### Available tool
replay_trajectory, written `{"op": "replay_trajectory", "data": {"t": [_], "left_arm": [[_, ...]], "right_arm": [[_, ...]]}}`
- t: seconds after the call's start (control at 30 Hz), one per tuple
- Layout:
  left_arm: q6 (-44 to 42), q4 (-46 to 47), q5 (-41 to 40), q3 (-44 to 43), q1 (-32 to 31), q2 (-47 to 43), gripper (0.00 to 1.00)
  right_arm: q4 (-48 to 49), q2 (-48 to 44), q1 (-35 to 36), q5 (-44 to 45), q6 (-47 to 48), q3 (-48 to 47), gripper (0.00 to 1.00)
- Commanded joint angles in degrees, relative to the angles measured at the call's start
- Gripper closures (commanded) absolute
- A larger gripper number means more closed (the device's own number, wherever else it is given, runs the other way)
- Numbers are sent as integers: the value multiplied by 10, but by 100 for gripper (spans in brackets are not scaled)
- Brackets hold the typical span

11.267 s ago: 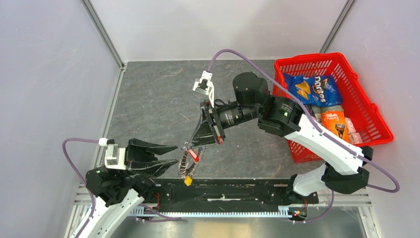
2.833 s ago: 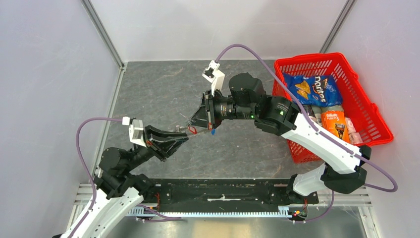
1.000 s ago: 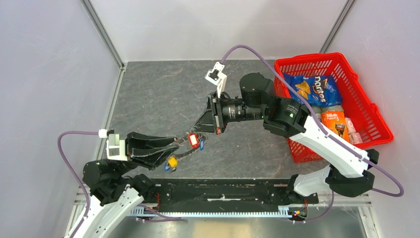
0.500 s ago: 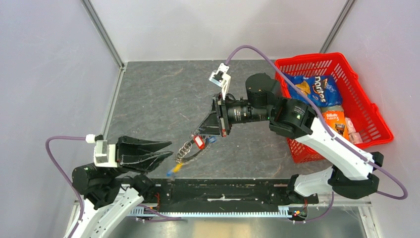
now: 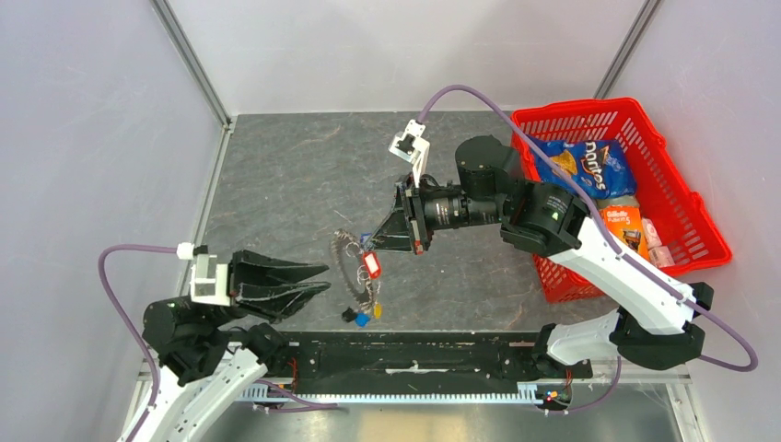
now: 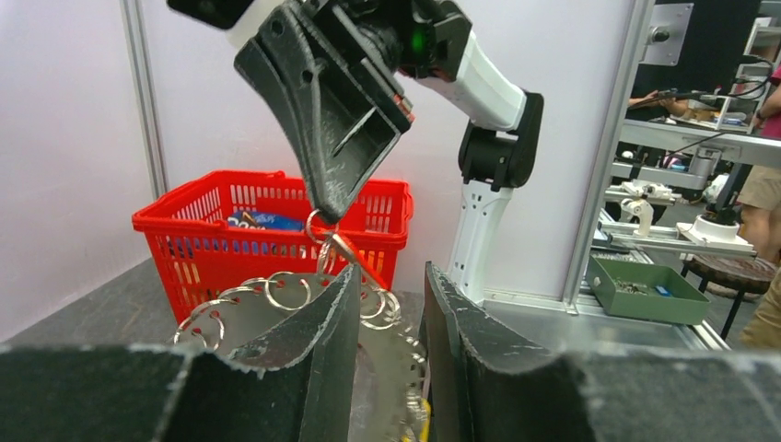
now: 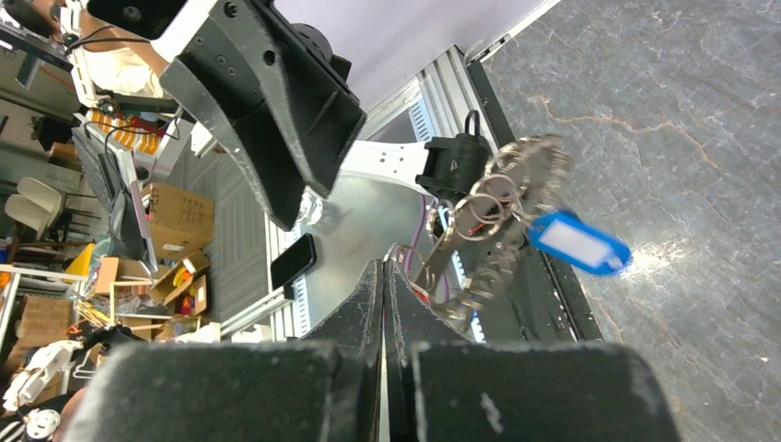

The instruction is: Put the keys on the keyring

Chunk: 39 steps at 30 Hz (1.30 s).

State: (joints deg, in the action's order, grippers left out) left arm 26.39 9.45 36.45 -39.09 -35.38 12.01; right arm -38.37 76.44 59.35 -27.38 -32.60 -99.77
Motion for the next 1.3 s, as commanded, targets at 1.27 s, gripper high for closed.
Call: {"op": "replay_trajectory", "data": {"t": [1.27], "left_arm": [[-4, 87, -80, 130, 1, 37, 63]], "right_arm": [[90, 19, -68, -83, -7, 42, 100]]}}
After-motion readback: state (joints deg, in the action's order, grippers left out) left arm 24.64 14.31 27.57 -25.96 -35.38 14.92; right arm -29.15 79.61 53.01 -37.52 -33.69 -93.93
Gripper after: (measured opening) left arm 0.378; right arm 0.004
